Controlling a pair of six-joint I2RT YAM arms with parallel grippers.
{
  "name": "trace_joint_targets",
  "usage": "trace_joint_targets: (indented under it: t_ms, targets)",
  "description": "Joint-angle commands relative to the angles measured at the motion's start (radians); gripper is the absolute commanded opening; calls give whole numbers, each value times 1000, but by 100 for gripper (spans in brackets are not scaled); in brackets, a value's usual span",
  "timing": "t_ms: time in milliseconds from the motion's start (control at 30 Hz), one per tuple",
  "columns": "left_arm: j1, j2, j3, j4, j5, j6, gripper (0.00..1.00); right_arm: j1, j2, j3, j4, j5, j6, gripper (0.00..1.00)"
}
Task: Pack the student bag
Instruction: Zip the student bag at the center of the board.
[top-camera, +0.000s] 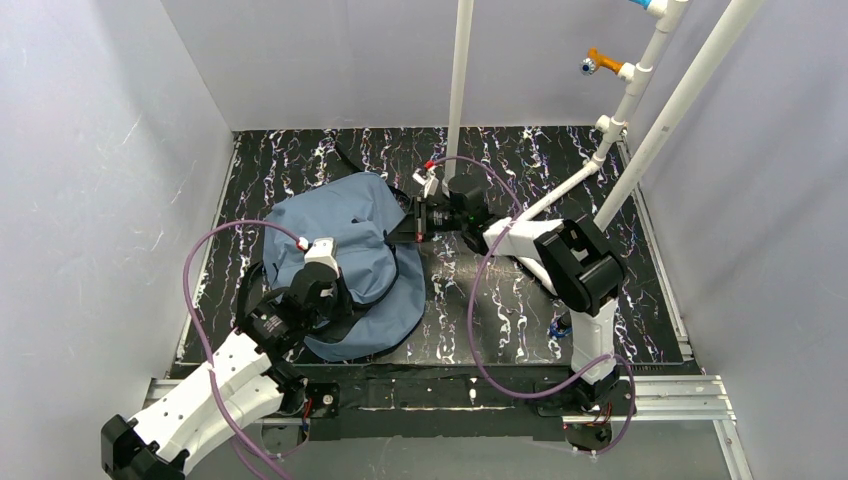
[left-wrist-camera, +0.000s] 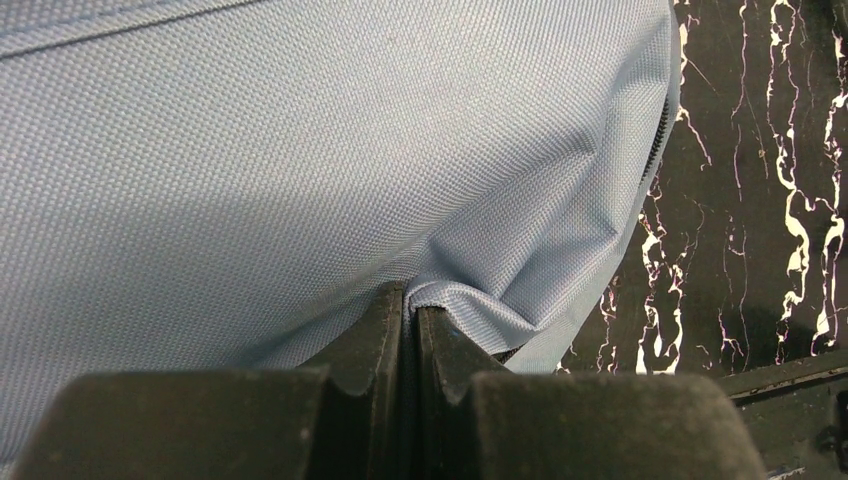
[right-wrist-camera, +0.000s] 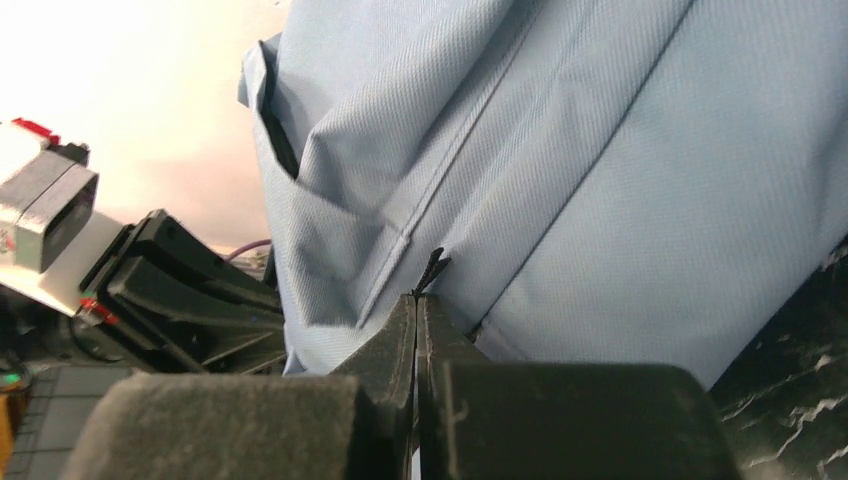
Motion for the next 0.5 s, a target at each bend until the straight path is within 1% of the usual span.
trace_joint_targets:
  t_ms: [0, 233, 267, 300, 400, 433, 467]
  targets:
    - [6, -22, 0, -35, -36, -1, 0, -28, -105, -89, 186, -43, 104, 1]
    - [6, -1, 27, -65, -41, -14, 0, -50, -171, -178, 267, -32, 164, 1]
    - [6, 5, 36, -66, -31, -8, 4, -50, -177, -188, 279, -32, 167, 1]
    - [6, 11, 58, -68, -8, 3, 19, -50, -179, -194, 285, -33, 169, 1]
    - [6, 9, 123, -42, 120, 77, 52, -51, -169, -198, 303, -45, 168, 1]
    - [6, 8, 146, -31, 157, 92, 61, -52, -162, -195, 307, -47, 172, 1]
    - [6, 9, 177, -25, 180, 103, 67, -52, -154, -195, 322, -54, 182, 1]
